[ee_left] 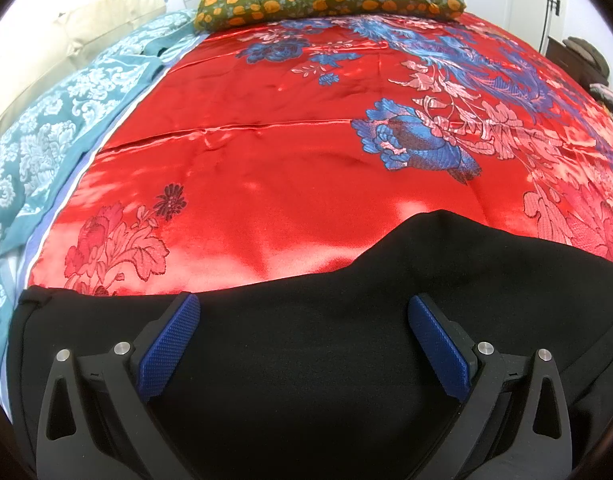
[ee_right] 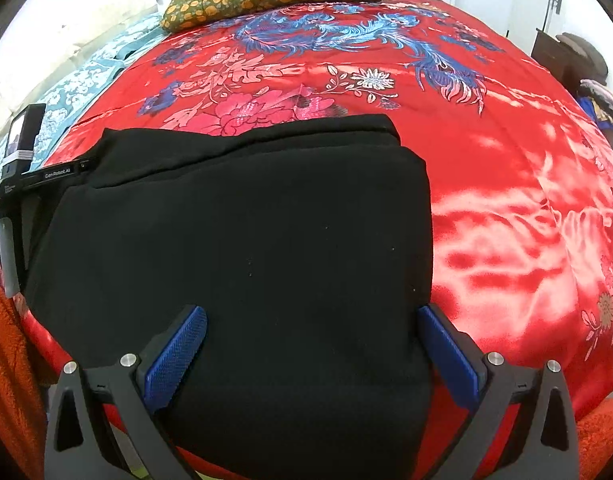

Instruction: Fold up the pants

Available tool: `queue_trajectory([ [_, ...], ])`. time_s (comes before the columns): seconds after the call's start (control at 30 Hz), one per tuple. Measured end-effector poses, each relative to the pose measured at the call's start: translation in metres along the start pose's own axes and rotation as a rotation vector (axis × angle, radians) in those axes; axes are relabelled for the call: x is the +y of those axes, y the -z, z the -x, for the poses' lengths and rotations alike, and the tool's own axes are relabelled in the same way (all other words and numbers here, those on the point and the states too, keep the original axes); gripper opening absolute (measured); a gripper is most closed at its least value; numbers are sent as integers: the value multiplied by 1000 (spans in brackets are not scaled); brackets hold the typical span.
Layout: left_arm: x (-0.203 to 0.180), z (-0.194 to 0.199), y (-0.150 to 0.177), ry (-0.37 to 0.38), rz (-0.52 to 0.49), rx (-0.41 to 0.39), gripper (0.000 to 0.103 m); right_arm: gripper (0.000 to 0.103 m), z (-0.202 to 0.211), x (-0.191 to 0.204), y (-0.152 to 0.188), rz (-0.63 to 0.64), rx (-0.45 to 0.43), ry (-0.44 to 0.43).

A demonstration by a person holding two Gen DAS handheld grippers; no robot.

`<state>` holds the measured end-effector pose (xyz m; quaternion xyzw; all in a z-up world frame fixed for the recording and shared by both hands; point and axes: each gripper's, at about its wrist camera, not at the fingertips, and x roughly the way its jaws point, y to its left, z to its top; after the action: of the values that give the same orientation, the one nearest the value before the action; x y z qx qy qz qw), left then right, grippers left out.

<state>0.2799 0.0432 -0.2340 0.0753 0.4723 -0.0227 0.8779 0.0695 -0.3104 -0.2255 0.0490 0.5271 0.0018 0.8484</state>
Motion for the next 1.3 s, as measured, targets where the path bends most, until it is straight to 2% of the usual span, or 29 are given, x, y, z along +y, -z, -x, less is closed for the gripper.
queue_trajectory([
  [1.3, 0, 0, 0, -1, 0, 0, 103, 103, 1, -3, 0, -1, 4, -9],
])
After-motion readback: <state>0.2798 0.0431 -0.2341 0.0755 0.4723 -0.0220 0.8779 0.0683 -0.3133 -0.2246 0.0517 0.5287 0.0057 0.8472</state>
